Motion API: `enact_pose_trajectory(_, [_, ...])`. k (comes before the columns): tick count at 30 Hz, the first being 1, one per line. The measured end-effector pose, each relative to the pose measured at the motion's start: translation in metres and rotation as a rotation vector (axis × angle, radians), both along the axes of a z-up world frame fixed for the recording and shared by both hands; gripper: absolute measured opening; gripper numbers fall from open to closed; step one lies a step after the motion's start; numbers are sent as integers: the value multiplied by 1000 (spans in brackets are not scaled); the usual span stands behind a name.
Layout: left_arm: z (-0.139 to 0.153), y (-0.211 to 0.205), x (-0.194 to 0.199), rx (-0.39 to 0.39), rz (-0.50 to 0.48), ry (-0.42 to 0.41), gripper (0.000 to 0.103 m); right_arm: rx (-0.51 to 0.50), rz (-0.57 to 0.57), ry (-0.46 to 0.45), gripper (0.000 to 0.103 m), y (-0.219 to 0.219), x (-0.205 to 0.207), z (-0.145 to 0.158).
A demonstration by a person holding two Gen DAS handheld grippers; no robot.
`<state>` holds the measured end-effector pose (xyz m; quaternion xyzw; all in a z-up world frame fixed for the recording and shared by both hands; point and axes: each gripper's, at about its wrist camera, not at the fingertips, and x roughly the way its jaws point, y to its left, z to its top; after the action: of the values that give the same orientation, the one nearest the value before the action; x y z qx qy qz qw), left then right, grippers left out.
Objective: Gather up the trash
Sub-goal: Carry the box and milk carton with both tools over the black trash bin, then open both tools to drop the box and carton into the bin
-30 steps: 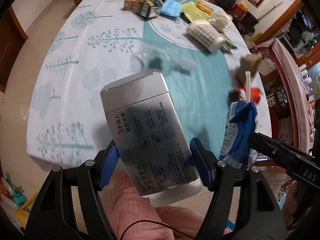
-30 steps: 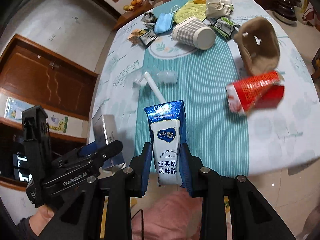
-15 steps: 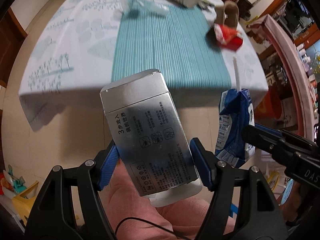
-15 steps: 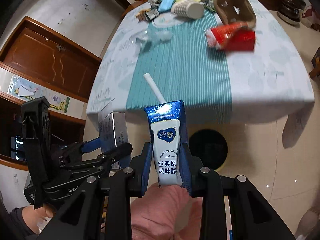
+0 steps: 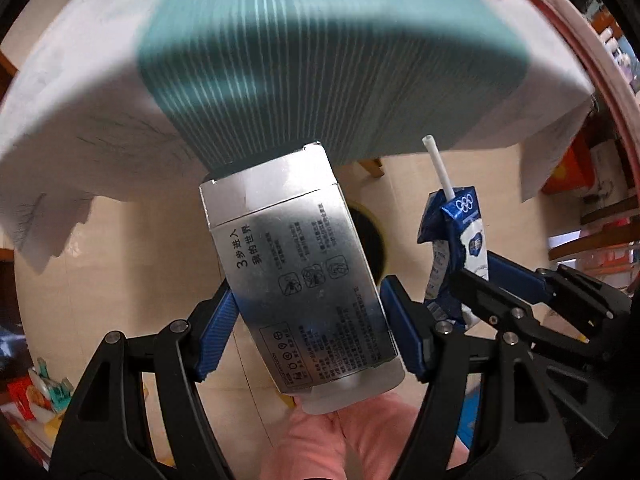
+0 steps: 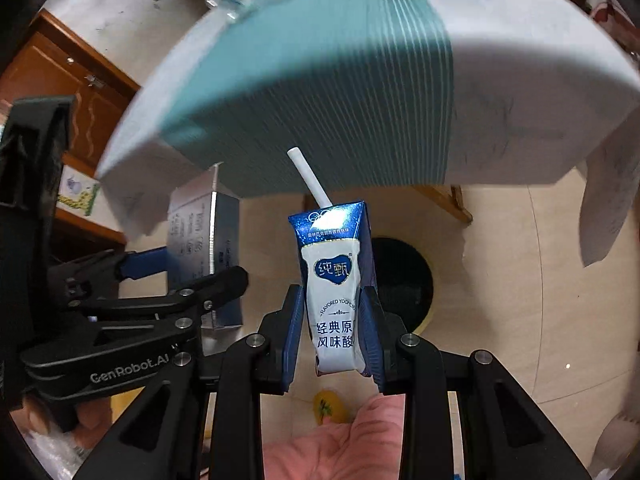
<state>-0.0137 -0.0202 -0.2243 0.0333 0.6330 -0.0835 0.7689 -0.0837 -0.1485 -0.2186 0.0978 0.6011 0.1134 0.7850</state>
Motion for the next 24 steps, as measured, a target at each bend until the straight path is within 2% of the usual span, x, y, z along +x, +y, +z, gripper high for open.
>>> enact_pose_trajectory(7, [-84,4,-2,2,-9,-29,68,-8,-79,3,29,-4,3,-105])
enact_pose_trajectory(13, [-133,8,-7,-17,20,-17,69,0,-128,7,46,-7,12,-169])
enact_pose_trajectory(14, [-136,9,-11,-17,25,-18,71,-1,-136,9,51,-6,14,-175])
enact_pose_trajectory(16, [-143,17,-11,-21,35,-15,83,-3,-154,1,52,-8,13,-185])
enact_pose_trajectory(20, [-145,31,-8,-26,57,-12,83,-2,-211,-24,53,-18,16,-188])
enact_pose_trajectory(24, [-132,24,-2,-25,51,-21,83,13,-267,-31,53,-30,16,-173])
